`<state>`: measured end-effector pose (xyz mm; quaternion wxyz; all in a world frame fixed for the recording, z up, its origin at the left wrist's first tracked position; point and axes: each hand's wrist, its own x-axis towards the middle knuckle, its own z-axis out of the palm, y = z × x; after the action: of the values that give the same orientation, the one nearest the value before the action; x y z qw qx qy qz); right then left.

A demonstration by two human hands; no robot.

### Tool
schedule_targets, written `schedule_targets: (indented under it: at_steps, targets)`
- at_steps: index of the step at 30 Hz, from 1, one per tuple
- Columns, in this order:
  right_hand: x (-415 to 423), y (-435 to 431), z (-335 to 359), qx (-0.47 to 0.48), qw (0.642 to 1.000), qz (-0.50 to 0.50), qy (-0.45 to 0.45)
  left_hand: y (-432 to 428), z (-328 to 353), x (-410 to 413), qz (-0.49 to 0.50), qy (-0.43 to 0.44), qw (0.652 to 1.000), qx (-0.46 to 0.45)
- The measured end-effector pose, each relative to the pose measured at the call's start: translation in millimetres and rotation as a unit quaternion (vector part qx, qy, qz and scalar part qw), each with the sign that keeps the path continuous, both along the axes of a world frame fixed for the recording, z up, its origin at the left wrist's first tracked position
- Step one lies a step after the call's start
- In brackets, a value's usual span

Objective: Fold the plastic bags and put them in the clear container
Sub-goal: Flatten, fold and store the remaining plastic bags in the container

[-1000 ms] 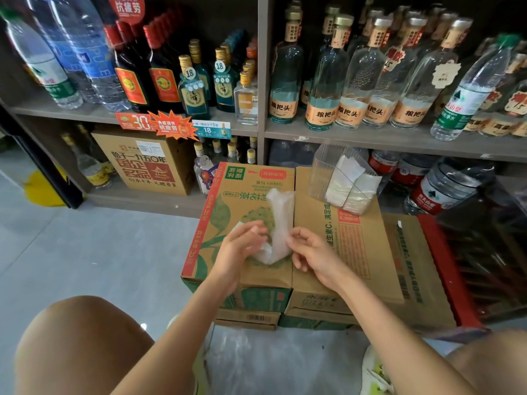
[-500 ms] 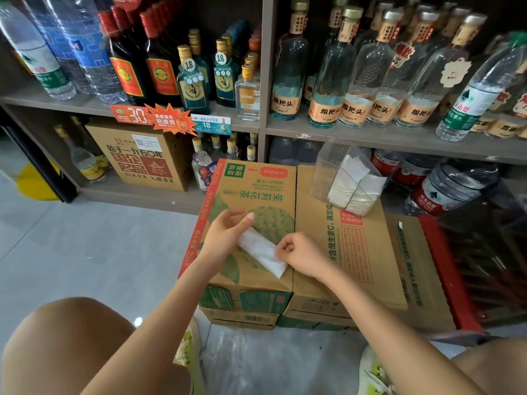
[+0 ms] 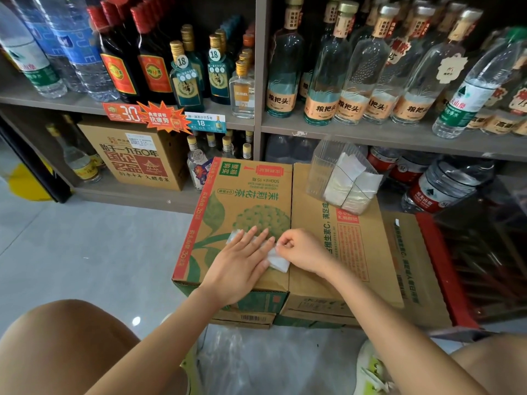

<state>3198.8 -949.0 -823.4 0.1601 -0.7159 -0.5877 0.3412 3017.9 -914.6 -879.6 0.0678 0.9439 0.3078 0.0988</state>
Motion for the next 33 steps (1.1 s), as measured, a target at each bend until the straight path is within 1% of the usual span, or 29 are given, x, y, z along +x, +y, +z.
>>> schedule_targets:
  at_steps: [2, 4, 6, 8, 10, 11, 13, 14, 16, 19, 23, 26, 29, 33]
  targets:
    - [1, -4, -1, 0.024, 0.999, -0.024, -0.012, 0, 0, 1, 0.006, 0.017, 1.000, -0.006]
    - [0, -12, -3, 0.088, 0.993, -0.068, -0.046, -2, 1, 1, 0.009, 0.023, 1.000, -0.005]
    - [-5, -21, -8, 0.188, 0.971, -0.079, -0.125, -3, 1, 2, 0.011, 0.028, 1.000, -0.001]
    - [-14, -29, -18, 0.232, 0.949, -0.031, -0.210, -2, 0, 3, 0.012, 0.029, 0.999, -0.009]
    - [-19, -31, -30, 0.190, 0.946, 0.021, -0.263, -3, 4, 5, 0.027, 0.007, 0.999, -0.043]
    - [-19, -33, -34, 0.151, 0.950, 0.037, -0.271, -4, 5, 7, 0.050, -0.023, 0.996, -0.073]
    - [-17, -34, -39, 0.119, 0.953, 0.057, -0.271, -6, 10, 15, 0.124, -0.062, 0.981, -0.138]
    - [-15, -35, -41, 0.121, 0.954, 0.065, -0.268, -8, 15, 22, 0.158, -0.060, 0.976, -0.138]
    - [-14, -36, -42, 0.129, 0.953, 0.070, -0.266, -11, 19, 33, 0.192, -0.021, 0.977, -0.094]
    - [-13, -36, -41, 0.124, 0.951, 0.073, -0.275, -11, 14, 42, 0.161, 0.052, 0.985, -0.047]
    - [-15, -36, -41, 0.124, 0.952, 0.069, -0.273, -6, 8, 33, 0.140, 0.049, 0.988, -0.040]
    - [-16, -36, -41, 0.116, 0.952, 0.066, -0.277, 6, 6, 19, 0.165, 0.059, 0.984, -0.038]
    - [-15, -38, -43, 0.106, 0.949, 0.070, -0.288, 13, 4, 11, 0.170, 0.093, 0.980, -0.039]
    - [-16, -36, -40, 0.083, 0.954, 0.070, -0.281, 7, 8, 17, 0.197, 0.106, 0.974, -0.042]
